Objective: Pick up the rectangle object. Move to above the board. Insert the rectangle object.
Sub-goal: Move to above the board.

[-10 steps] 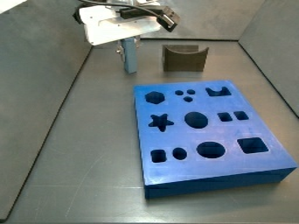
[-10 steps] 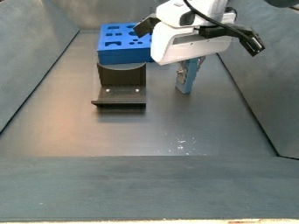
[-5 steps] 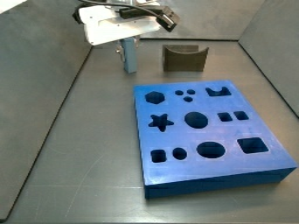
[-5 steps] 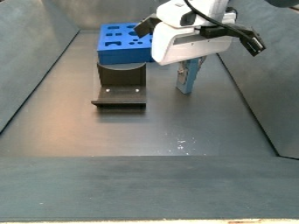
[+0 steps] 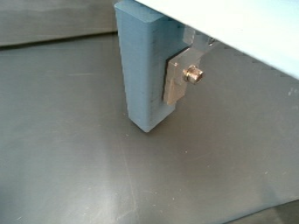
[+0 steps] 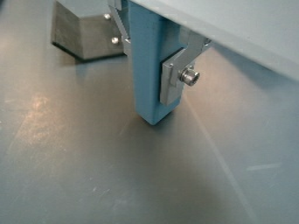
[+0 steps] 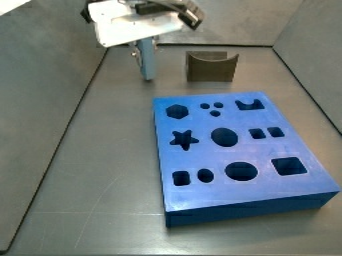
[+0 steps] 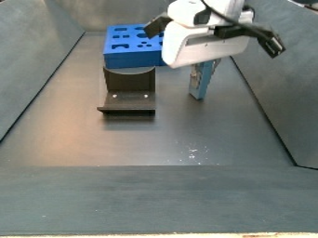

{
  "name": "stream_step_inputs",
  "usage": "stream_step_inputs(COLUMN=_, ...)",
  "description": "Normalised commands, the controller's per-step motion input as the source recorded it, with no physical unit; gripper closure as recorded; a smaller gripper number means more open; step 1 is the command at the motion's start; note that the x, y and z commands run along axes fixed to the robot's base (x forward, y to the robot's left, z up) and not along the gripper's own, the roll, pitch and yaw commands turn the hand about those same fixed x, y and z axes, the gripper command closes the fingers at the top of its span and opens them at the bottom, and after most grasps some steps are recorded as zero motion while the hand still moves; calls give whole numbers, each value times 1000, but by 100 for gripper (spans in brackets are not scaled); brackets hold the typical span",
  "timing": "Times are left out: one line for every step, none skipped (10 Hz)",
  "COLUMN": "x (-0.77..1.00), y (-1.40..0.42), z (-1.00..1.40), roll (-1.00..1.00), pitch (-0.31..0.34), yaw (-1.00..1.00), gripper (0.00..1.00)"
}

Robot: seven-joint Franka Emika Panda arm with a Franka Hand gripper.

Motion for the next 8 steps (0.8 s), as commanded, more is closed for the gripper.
stream_step_inputs(x=-9, y=-108, z=1000, roll=12, pitch=-41, yaw=263, gripper=100)
stream_step_inputs(x=-10, y=-106, z=1000, roll=19, pitch=-12, yaw=199, gripper=100)
stream_step_inputs(x=-12, y=-102, z=1000, roll=37, pitch=38, yaw=124, gripper=100)
stream_step_inputs(x=-13, y=-99, z=1000, roll=52, pitch=57, yaw=95, gripper=100)
stream_step_inputs(x=-15, y=-97, z=1000, roll=68, pitch=65, yaw=79, gripper=100)
stream_step_inputs(x=-18, y=-94, z=1000, roll=89, pitch=60, yaw=73, gripper=100)
stream_step_inputs(x=-21, y=-92, z=1000, roll=104, pitch=62, yaw=73, gripper=100)
stream_step_inputs(x=-22, y=-92, z=1000, roll=119, pitch=64, yaw=73, gripper=100)
